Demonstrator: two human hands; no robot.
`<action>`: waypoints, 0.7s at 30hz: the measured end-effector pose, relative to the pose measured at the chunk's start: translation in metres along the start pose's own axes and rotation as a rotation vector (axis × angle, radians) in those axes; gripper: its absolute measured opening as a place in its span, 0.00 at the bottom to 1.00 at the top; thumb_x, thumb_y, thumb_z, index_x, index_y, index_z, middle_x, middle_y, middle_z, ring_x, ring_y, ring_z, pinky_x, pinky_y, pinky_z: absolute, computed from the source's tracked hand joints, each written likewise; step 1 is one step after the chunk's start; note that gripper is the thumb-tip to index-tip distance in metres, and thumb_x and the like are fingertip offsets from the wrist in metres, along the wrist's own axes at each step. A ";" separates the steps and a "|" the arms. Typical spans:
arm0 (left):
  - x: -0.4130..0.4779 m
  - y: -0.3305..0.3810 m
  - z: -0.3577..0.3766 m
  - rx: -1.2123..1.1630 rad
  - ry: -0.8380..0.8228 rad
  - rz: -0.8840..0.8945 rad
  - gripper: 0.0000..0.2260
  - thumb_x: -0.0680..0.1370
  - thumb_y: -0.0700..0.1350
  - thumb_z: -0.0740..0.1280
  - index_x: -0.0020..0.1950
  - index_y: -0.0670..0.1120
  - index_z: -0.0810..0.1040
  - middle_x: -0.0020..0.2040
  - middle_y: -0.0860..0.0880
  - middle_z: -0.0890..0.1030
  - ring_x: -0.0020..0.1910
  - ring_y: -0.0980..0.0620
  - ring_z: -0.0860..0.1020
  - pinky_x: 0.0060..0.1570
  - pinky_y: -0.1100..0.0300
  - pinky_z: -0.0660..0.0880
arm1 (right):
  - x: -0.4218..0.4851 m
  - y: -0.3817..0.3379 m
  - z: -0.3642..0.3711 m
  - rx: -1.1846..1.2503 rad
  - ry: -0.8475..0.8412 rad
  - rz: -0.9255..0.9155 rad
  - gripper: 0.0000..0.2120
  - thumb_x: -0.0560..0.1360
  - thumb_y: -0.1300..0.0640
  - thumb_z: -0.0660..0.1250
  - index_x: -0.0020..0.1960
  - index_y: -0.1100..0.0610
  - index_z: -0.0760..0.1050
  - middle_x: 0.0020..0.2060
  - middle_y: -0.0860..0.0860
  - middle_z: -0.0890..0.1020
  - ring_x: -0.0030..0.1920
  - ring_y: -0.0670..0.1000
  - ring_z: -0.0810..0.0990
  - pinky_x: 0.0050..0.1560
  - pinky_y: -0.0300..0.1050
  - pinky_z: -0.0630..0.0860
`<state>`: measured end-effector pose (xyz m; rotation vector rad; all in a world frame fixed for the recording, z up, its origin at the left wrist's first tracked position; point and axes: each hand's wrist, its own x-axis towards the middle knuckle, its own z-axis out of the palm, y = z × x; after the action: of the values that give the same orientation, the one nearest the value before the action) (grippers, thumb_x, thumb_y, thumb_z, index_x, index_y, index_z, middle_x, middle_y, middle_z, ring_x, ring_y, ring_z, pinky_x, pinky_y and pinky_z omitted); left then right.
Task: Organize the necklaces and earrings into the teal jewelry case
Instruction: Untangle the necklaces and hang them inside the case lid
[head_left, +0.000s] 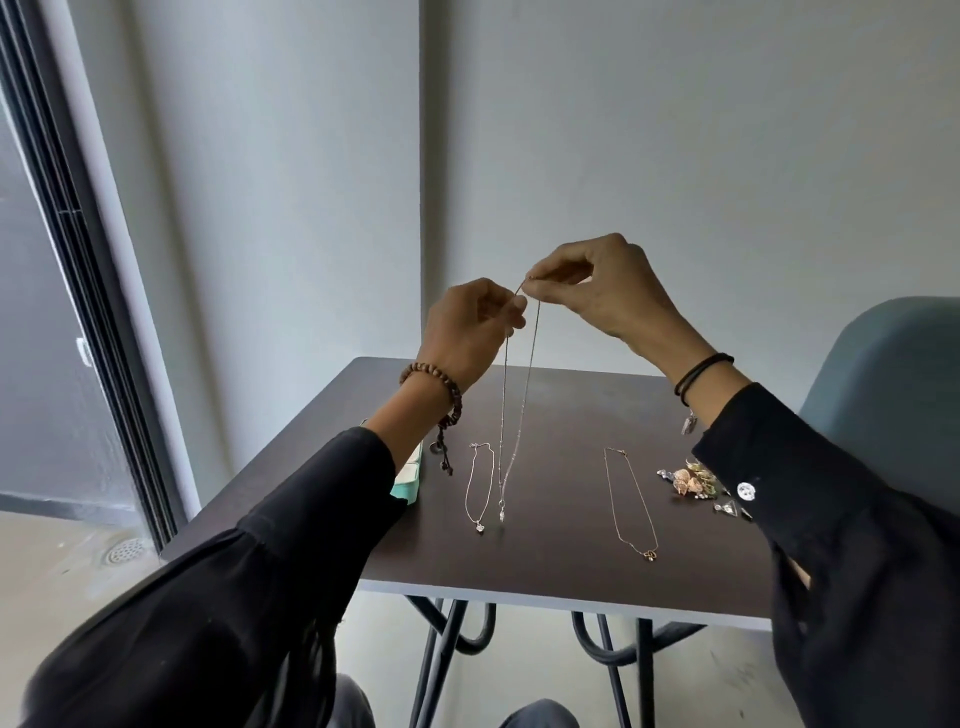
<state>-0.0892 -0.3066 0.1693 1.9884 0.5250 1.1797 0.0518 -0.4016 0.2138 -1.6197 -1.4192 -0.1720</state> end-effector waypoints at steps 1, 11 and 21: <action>0.000 -0.002 -0.001 -0.018 0.000 -0.007 0.09 0.80 0.49 0.69 0.48 0.44 0.81 0.40 0.52 0.86 0.42 0.53 0.84 0.41 0.64 0.75 | -0.001 0.000 -0.003 -0.033 -0.023 -0.007 0.05 0.72 0.52 0.78 0.46 0.52 0.86 0.42 0.44 0.86 0.41 0.38 0.82 0.42 0.29 0.73; -0.023 -0.029 0.010 -0.221 -0.169 -0.133 0.11 0.78 0.52 0.70 0.47 0.43 0.80 0.40 0.49 0.83 0.43 0.55 0.82 0.45 0.64 0.74 | -0.006 0.003 -0.014 0.465 -0.269 0.223 0.09 0.79 0.55 0.71 0.51 0.62 0.80 0.38 0.54 0.81 0.41 0.50 0.81 0.48 0.45 0.81; -0.077 -0.086 0.036 -0.285 -0.447 -0.331 0.23 0.70 0.65 0.70 0.48 0.46 0.81 0.49 0.50 0.82 0.50 0.56 0.77 0.63 0.53 0.73 | 0.004 -0.013 -0.018 0.587 -0.149 0.275 0.09 0.76 0.55 0.73 0.50 0.61 0.79 0.33 0.50 0.76 0.33 0.49 0.74 0.36 0.42 0.75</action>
<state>-0.0932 -0.3176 0.0484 1.7597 0.4069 0.5487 0.0509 -0.4132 0.2333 -1.3254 -1.1881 0.4920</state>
